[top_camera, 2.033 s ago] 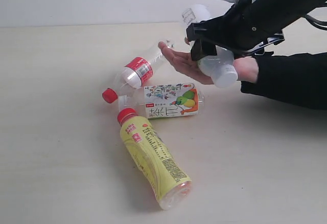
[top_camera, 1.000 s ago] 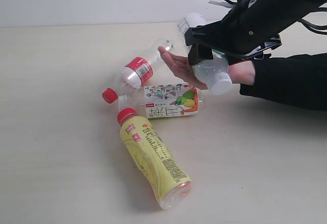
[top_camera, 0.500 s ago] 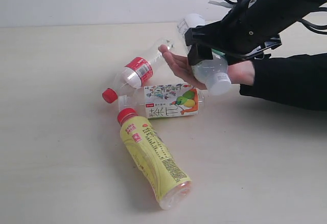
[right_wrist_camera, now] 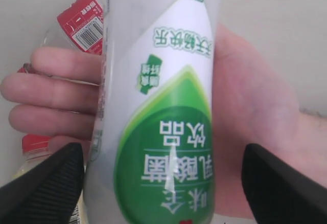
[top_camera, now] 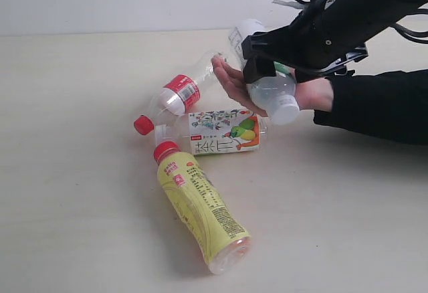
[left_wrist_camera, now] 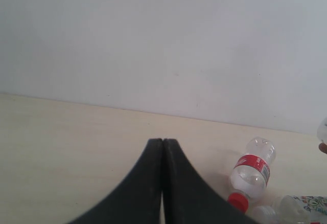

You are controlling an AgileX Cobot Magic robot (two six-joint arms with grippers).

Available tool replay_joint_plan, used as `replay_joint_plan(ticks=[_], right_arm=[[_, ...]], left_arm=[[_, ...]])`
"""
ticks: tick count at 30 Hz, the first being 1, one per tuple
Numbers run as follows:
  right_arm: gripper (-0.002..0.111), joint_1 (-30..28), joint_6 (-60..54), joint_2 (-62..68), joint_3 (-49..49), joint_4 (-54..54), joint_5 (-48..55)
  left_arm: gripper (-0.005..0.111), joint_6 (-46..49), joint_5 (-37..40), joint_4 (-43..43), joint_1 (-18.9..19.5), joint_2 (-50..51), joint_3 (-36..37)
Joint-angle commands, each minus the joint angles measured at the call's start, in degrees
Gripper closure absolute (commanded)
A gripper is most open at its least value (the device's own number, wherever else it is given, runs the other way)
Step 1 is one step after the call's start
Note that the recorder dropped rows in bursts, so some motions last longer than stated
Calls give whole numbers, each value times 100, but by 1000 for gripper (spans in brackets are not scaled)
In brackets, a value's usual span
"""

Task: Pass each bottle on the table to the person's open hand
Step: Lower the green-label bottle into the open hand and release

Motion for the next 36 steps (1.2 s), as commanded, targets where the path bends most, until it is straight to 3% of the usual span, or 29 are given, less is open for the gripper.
replay_joint_plan(ticks=[1,36], right_arm=[[28,19,-118,1,-41,8,-138],[28,19,-320,-45,-230,8,-56]], left_arm=[[107,14,9,21,23,-39,4],[107,14,9,21,23,-39,4]])
